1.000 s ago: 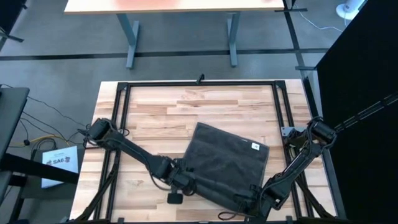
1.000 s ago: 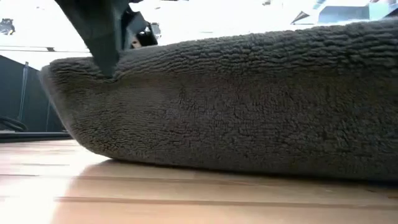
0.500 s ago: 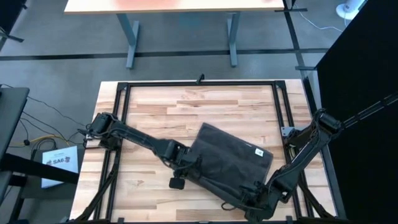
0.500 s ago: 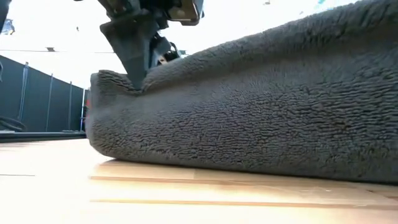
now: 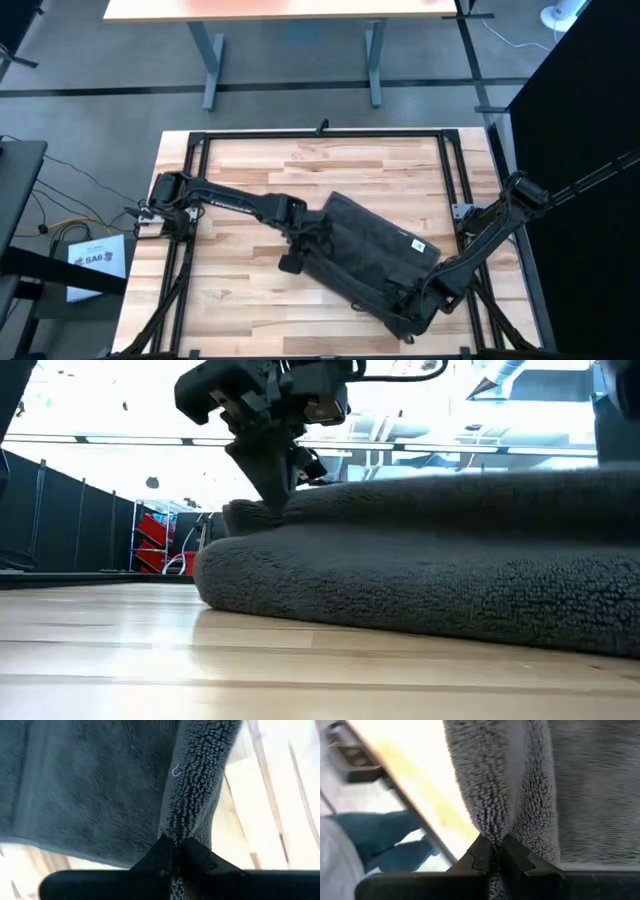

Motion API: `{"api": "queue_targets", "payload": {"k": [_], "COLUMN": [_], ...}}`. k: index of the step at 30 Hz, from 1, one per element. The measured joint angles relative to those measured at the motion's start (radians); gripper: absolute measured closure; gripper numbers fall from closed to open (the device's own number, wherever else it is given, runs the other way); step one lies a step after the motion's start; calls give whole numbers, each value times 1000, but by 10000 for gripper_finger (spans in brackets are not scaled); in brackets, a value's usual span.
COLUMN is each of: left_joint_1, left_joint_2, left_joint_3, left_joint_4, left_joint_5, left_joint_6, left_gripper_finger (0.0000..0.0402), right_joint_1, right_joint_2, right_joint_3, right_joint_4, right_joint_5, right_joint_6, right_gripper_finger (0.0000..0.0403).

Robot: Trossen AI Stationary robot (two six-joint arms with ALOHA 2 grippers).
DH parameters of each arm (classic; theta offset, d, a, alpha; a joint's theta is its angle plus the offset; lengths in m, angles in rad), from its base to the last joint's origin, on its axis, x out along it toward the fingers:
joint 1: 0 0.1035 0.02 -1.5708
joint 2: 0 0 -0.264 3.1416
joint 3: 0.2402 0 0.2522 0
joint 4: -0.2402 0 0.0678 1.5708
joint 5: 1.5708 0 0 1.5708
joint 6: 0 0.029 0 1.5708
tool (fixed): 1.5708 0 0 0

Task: Roll towel
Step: Roll the black towel

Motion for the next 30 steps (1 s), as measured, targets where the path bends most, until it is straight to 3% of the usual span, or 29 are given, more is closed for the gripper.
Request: {"api": "queue_targets", "payload": {"k": [8, 17, 19, 24, 30], "left_joint_1": [73, 87, 86, 89, 92], "left_joint_2": [0, 0, 0, 0, 0], "left_joint_3": [-94, -183, -183, -182, -130], "left_joint_4": [131, 270, 284, 302, 265], "left_joint_5": [73, 60, 53, -8, -99], "left_joint_6": [73, 29, 24, -3, -23], "left_gripper_finger": [397, 397, 396, 336, 265], "right_joint_1": [-18, -39, -39, -38, -38], "right_joint_2": [0, 0, 0, -26, -169], "right_joint_3": [-84, -144, -144, -145, -145], "right_joint_4": [6, 0, -4, -54, -115], "right_joint_5": [6, 1, -3, -9, 4], "right_joint_6": [73, 37, 21, 17, -6], "right_gripper_finger": [393, 392, 376, 309, 248]}}
